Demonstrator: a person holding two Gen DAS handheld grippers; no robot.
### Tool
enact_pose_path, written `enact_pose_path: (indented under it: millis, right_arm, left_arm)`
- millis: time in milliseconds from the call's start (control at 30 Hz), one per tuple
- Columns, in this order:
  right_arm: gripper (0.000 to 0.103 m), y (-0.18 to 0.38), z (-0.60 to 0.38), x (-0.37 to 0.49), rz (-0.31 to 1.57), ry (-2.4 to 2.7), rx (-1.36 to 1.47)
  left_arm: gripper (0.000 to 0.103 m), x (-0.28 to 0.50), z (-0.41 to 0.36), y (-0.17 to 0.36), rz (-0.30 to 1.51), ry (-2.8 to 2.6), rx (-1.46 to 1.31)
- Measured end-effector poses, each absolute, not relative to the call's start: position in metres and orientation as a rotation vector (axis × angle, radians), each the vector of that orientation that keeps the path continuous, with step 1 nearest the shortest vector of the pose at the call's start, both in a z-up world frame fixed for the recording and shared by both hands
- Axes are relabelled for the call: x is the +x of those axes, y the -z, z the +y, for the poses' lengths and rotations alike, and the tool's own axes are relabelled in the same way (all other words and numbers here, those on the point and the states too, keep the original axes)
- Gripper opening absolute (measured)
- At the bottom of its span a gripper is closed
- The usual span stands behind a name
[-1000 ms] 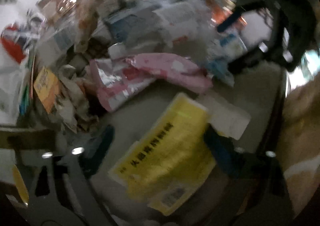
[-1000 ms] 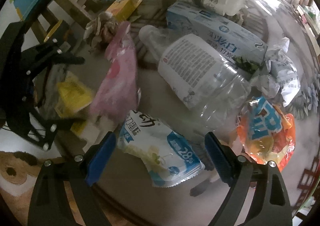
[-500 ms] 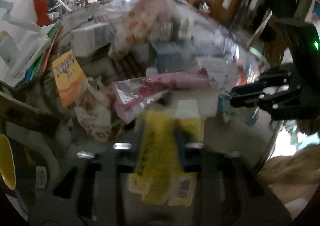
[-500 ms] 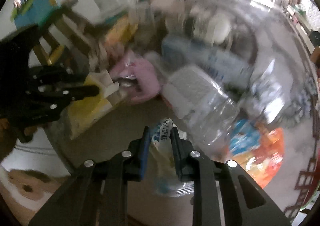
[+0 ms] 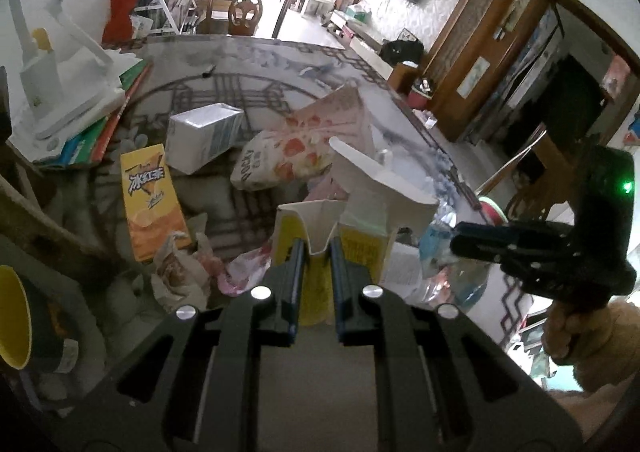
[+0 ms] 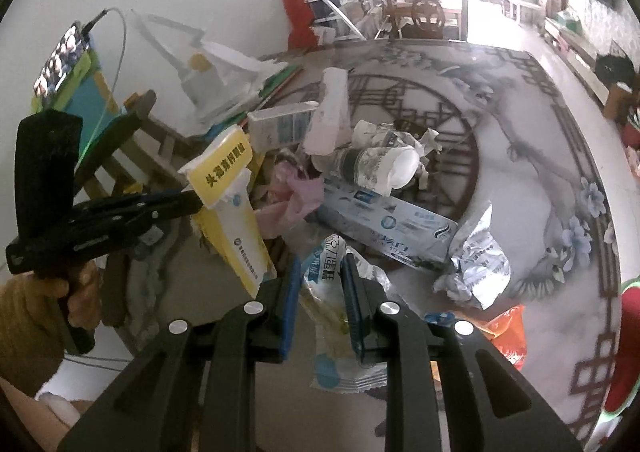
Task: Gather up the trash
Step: 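Carry both items to the red bucket and open both tools to drop them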
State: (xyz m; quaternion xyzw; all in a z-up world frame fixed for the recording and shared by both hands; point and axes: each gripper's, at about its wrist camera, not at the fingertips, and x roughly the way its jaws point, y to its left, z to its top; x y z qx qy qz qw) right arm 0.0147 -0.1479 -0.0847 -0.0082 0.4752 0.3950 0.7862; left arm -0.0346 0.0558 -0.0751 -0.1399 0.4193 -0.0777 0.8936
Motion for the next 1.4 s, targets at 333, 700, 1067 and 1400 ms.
enact_pose_path:
  millis: [333, 700, 1067, 1400]
  right_arm:
    - [0.02, 0.06, -0.183, 0.027, 0.941, -0.757, 0.052]
    - [0.02, 0.055, -0.248, 0.05, 0.886, -0.685, 0.114]
    - [0.021, 0.077, -0.384, 0.085, 0.908, -0.514, 0.177]
    - [0.022, 0.118, -0.513, 0.105, 0.977, -0.301, 0.262]
  left_arm:
    - [0.012, -0.026, 0.045, 0.042, 0.764, 0.191, -0.297]
    - [0.012, 0.012, -0.03, 0.014, 0.701, 0.293, -0.285]
    - [0.012, 0.077, -0.152, 0.027, 0.748, 0.41, -0.304]
    - [0.012, 0.123, -0.272, 0.054, 0.86, 0.556, -0.273]
